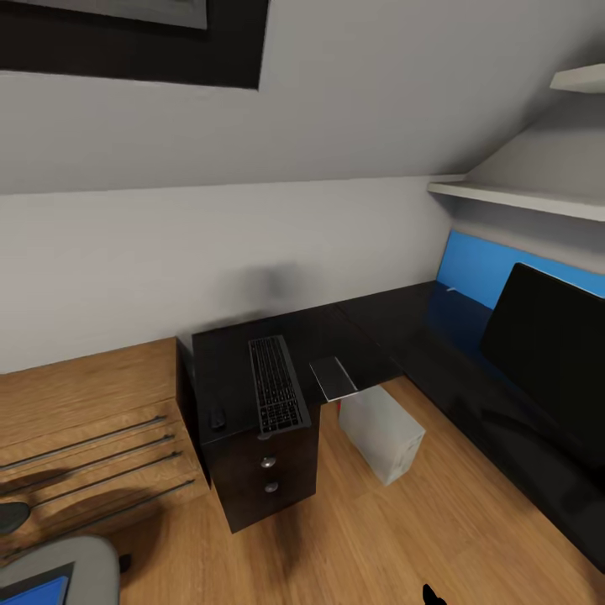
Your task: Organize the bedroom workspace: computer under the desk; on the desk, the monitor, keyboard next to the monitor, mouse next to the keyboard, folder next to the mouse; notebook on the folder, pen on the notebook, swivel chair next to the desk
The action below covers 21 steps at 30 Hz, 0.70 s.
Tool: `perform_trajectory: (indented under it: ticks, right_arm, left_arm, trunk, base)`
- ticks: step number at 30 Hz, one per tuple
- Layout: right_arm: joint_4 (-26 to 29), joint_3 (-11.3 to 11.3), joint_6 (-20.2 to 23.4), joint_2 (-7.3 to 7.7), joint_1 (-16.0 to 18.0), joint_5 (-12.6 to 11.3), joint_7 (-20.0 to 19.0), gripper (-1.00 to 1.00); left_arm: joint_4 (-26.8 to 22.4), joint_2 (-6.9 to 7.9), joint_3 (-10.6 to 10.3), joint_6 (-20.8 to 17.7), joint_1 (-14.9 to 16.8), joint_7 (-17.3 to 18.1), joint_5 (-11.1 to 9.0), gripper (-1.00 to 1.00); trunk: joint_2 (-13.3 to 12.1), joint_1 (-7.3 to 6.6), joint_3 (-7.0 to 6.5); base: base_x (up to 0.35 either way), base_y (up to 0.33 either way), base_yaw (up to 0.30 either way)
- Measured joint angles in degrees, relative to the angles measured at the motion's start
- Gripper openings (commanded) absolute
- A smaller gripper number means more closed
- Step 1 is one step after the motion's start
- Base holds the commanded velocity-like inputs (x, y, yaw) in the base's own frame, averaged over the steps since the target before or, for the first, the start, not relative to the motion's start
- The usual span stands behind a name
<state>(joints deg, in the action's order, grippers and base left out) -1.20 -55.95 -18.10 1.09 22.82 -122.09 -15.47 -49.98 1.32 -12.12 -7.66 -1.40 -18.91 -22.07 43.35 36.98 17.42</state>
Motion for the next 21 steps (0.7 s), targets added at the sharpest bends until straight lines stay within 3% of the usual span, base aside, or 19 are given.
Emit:
perform_trajectory:
  ticks: [21]
  right_arm:
    - [0.1, -0.1, 0.0, -0.13, 0.0, 0.1, -0.1, 1.0]
  left_arm:
    - [0.0, 0.24, 0.3, 0.1, 0.0, -0.1, -0.1, 1.0]
  trunk:
    - [-8.4, -4.62, -3.78]
  base:
    - [0.0, 0.0, 0.0]
